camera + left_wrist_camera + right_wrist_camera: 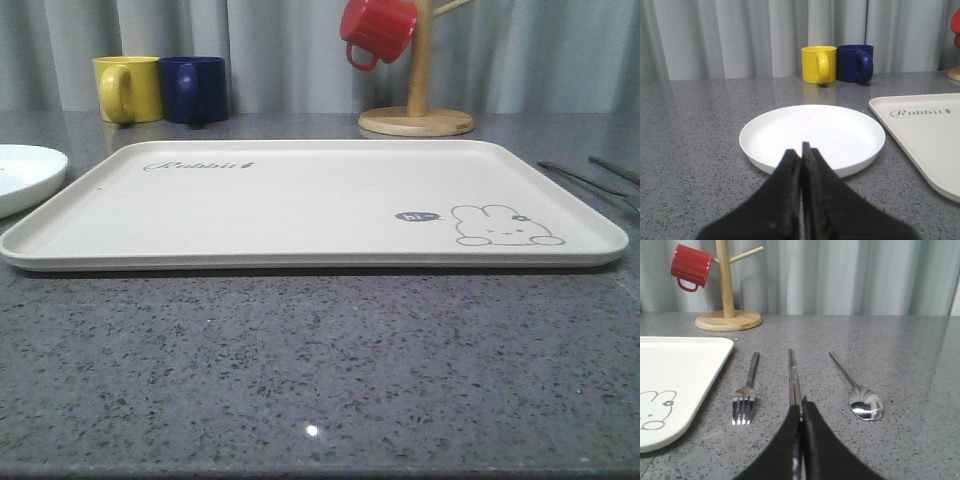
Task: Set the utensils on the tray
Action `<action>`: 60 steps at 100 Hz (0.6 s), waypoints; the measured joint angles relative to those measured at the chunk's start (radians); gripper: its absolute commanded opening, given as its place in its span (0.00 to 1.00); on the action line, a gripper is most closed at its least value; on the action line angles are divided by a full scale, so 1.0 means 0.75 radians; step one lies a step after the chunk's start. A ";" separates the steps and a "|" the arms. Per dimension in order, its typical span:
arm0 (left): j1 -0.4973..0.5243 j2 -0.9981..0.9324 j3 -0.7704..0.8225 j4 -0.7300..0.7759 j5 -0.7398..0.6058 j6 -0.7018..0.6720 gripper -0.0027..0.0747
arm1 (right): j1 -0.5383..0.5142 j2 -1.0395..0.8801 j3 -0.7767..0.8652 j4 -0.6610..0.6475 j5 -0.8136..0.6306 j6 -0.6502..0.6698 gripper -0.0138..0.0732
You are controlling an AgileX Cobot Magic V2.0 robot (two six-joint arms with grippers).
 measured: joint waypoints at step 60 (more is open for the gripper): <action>0.000 0.005 -0.158 -0.032 0.147 0.000 0.01 | 0.000 0.000 0.000 0.000 0.000 0.000 0.08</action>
